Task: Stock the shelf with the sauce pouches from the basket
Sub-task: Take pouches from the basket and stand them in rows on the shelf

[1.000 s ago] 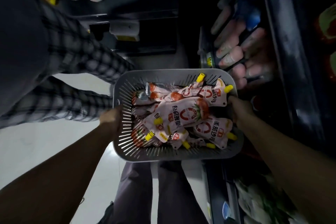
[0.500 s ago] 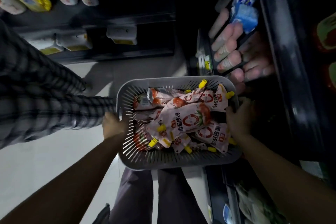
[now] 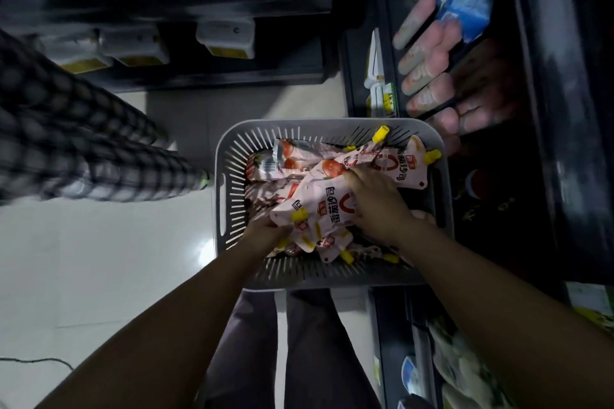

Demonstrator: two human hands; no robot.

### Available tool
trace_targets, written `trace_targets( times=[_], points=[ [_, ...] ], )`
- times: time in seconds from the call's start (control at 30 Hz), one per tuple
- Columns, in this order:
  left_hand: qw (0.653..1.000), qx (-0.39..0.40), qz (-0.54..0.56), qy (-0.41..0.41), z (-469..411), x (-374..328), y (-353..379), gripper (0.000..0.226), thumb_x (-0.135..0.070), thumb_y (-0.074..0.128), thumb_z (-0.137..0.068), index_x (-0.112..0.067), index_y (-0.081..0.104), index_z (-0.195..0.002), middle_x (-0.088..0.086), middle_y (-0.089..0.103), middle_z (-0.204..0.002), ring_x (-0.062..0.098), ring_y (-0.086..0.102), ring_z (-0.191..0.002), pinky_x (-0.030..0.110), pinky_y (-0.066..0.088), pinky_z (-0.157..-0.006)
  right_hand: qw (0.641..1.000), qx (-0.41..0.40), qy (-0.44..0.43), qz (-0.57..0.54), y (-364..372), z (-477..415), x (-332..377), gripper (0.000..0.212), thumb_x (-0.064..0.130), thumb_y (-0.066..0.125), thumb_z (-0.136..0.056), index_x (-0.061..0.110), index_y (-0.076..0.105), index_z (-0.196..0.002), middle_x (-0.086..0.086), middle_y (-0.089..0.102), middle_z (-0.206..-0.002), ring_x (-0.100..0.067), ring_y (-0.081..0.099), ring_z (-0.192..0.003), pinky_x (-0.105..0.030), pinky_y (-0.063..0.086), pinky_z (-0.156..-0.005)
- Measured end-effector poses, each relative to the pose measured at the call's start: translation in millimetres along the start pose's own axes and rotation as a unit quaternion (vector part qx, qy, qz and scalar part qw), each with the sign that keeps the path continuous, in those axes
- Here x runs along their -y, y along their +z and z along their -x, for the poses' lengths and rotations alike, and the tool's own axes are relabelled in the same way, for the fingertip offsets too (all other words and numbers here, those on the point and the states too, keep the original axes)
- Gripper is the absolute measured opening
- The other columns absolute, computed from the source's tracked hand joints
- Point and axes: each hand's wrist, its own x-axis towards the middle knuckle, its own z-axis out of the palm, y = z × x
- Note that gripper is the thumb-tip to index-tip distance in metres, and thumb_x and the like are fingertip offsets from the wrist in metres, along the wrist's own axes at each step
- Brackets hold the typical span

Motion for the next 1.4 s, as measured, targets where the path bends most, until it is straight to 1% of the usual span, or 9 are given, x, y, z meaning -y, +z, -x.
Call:
trace_targets(
  times=[0.2, 0.4, 0.53, 0.63, 0.73, 0.87, 0.97, 1.1, 1.4],
  points=[
    [0.98, -0.136, -0.132, 0.051, 0, -4, 4, 0.024, -0.017, 0.064, -0.084, -0.007, 0.068, -0.106, 0.017, 0.07, -0.106, 0.031, 0.064, -0.101, 0.032, 0.049, -0.082, 0.998, -0.022, -0.035, 0.039, -11, -10, -3, 0.044, 0.017, 0.064, -0.079, 0.01, 0.054, -0.121, -0.012, 0.049, -0.119, -0.03, 0.045, -0.113, -0.035, 0.039, -0.083],
    [0.936, -0.037, -0.224, 0.271, 31, -37, -25, 0.012, -0.017, 0.056, -0.091, -0.005, 0.06, -0.093, 0.015, 0.069, -0.091, 0.032, 0.065, -0.085, 0.045, 0.052, -0.077, 0.993, -0.061, -0.052, -0.087, 5, 6, -24, 0.025, 0.025, 0.074, -0.073, 0.007, 0.062, -0.086, -0.009, 0.057, -0.097, -0.028, 0.051, -0.101, -0.035, 0.037, -0.076],
    [0.794, 0.004, -0.47, 0.384, 44, -76, -42, 0.01, -0.02, 0.055, -0.088, -0.01, 0.058, -0.086, 0.009, 0.067, -0.087, 0.029, 0.061, -0.082, 0.034, 0.045, -0.068, 0.884, -0.125, 0.035, -0.45, 5, 29, -28, 0.036, 0.0, 0.08, -0.067, 0.021, 0.065, -0.093, 0.014, 0.064, -0.09, 0.013, 0.061, -0.085, -0.002, 0.046, -0.069],
    [0.735, 0.021, -0.55, 0.396, 45, -106, -37, 0.031, -0.032, 0.052, -0.089, -0.026, 0.04, -0.061, -0.004, 0.052, -0.069, 0.021, 0.051, -0.067, 0.028, 0.03, -0.06, 0.8, -0.124, 0.118, -0.575, 7, 34, -27, 0.033, 0.001, 0.076, -0.072, 0.028, 0.063, -0.087, 0.014, 0.066, -0.085, 0.013, 0.064, -0.069, -0.005, 0.048, -0.056],
    [0.822, 0.017, -0.451, 0.348, 34, -114, -18, 0.033, -0.043, 0.054, -0.089, -0.025, 0.052, -0.062, -0.009, 0.054, -0.063, 0.011, 0.051, -0.062, 0.026, 0.036, -0.06, 0.737, -0.119, 0.201, -0.634, 12, 32, -26, 0.024, 0.011, 0.075, -0.076, 0.018, 0.066, -0.098, 0.005, 0.07, -0.09, -0.001, 0.068, -0.075, -0.015, 0.052, -0.058],
    [0.985, -0.068, 0.054, 0.147, 12, -99, 7, 0.022, -0.026, 0.062, -0.087, -0.005, 0.066, -0.093, 0.004, 0.063, -0.072, 0.017, 0.057, -0.064, 0.016, 0.047, -0.053, 0.693, -0.157, 0.257, -0.655, 27, 31, -16, 0.027, 0.007, 0.072, -0.079, 0.009, 0.066, -0.105, -0.006, 0.068, -0.099, -0.018, 0.066, -0.086, -0.031, 0.053, -0.076],
    [0.977, -0.002, 0.202, 0.068, 0, -75, 17, 0.034, -0.021, 0.064, -0.086, 0.001, 0.058, -0.112, 0.009, 0.068, -0.101, 0.016, 0.063, -0.08, 0.024, 0.053, -0.066, 0.661, -0.193, 0.309, -0.656, 38, 32, -11, 0.029, 0.01, 0.071, -0.08, 0.006, 0.065, -0.108, -0.007, 0.067, -0.099, -0.015, 0.064, -0.08, -0.023, 0.052, -0.067],
    [0.993, 0.021, 0.088, 0.078, -11, -50, 32, 0.026, -0.009, 0.072, -0.078, -0.007, 0.059, -0.1, 0.015, 0.068, -0.111, 0.02, 0.069, -0.079, 0.03, 0.057, -0.067, 0.623, -0.212, 0.36, -0.661, 51, 34, -13, 0.04, 0.016, 0.069, -0.083, 0.001, 0.057, -0.118, -0.004, 0.064, -0.101, -0.011, 0.06, -0.078, -0.012, 0.048, -0.049],
    [0.997, -0.045, -0.016, 0.053, -9, -66, 42, 0.034, -0.017, 0.076, -0.076, 0.003, 0.063, -0.1, 0.02, 0.069, -0.106, 0.031, 0.067, -0.095, 0.045, 0.055, -0.087, 0.616, -0.173, 0.344, -0.687, 42, 38, -17, 0.033, 0.008, 0.073, -0.078, 0.001, 0.065, -0.109, -0.019, 0.069, -0.107, -0.031, 0.067, -0.092, -0.038, 0.055, -0.078]
  ],
)
